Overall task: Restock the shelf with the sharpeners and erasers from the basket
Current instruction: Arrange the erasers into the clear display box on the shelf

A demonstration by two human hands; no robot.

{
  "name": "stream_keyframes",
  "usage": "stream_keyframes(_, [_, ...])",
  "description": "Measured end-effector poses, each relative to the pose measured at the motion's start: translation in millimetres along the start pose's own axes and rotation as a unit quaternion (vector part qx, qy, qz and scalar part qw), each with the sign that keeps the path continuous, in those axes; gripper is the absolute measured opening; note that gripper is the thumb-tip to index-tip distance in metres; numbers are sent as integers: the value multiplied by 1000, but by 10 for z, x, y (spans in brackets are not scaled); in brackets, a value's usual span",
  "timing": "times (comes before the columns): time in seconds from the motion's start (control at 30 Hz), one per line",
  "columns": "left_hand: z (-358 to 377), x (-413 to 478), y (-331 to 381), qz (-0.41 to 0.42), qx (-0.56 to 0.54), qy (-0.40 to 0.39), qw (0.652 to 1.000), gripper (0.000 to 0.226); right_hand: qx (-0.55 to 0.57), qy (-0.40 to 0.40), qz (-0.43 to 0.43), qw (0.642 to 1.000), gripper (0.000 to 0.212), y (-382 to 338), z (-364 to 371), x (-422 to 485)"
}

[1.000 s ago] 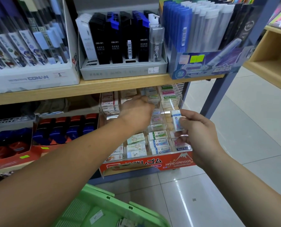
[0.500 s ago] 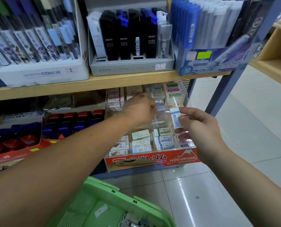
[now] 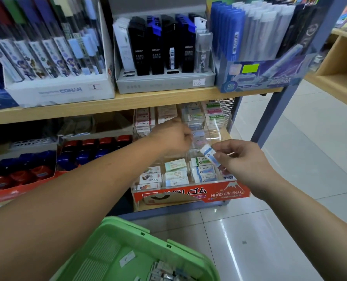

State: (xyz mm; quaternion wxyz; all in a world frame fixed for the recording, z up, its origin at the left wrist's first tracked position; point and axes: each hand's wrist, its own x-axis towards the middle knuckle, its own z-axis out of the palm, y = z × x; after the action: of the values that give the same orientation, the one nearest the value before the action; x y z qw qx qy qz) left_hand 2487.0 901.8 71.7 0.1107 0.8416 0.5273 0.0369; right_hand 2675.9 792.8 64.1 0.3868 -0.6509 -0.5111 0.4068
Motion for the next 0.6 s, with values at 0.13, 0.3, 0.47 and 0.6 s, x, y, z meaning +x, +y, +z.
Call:
stream_keyframes(0.13, [56,-165,-42,27,-93,108,989,26,-129,-60,-22,990,9,26,-16,22])
stream_keyframes(0.3, [147,-475,-24,71,-187,85,976,20,-257,-127,-52,957,17,40,42,81])
stream_keyframes(0.47, [249,-755,-140,82,-210,89,970,16,-402,-186,-108,890,30,-5,104,79])
stream_keyframes(0.6, [238,-1042,-185,65,-225,108,966,21,-397,-165,-96,898,29,-86,47,-35])
